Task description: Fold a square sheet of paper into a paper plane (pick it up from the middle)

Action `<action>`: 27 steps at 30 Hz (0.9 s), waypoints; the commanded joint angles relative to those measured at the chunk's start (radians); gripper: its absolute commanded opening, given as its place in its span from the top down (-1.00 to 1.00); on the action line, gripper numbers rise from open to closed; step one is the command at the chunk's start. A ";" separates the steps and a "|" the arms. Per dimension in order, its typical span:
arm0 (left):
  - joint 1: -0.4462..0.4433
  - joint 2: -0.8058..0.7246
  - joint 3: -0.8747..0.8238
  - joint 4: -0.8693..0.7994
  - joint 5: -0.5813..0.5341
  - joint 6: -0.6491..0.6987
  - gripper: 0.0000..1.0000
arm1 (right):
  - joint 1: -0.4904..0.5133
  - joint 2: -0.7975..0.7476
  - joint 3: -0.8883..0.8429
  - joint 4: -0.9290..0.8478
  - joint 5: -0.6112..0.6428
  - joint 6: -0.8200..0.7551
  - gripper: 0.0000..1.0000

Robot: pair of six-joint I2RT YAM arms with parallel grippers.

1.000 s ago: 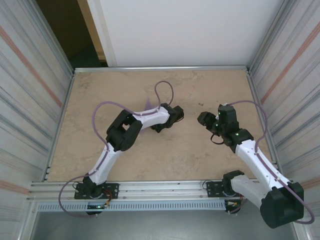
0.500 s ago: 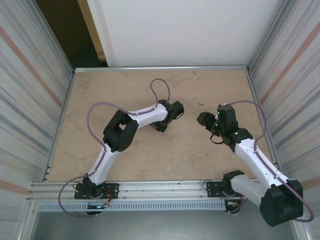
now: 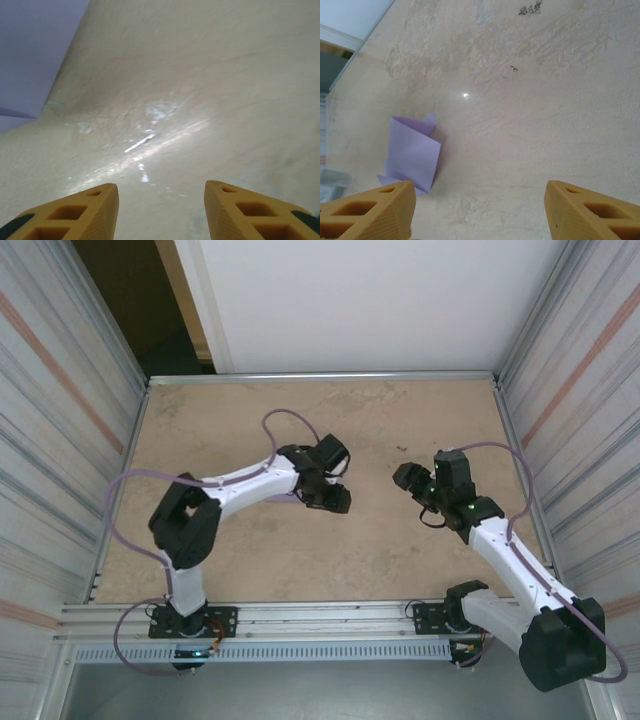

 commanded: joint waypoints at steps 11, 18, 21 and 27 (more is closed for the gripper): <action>0.348 -0.029 -0.182 0.271 0.172 -0.008 -0.05 | 0.003 0.084 -0.008 0.056 -0.042 0.034 -0.36; 0.389 0.066 -0.151 0.282 0.142 0.018 -0.03 | 0.010 0.105 0.000 0.057 -0.045 0.037 -0.37; 0.395 0.081 -0.150 0.290 0.138 0.015 -0.03 | 0.016 0.117 0.004 0.060 -0.049 0.040 -0.37; 0.397 0.094 -0.170 0.294 0.154 -0.019 -0.01 | 0.044 0.153 0.007 0.075 -0.051 0.061 -0.37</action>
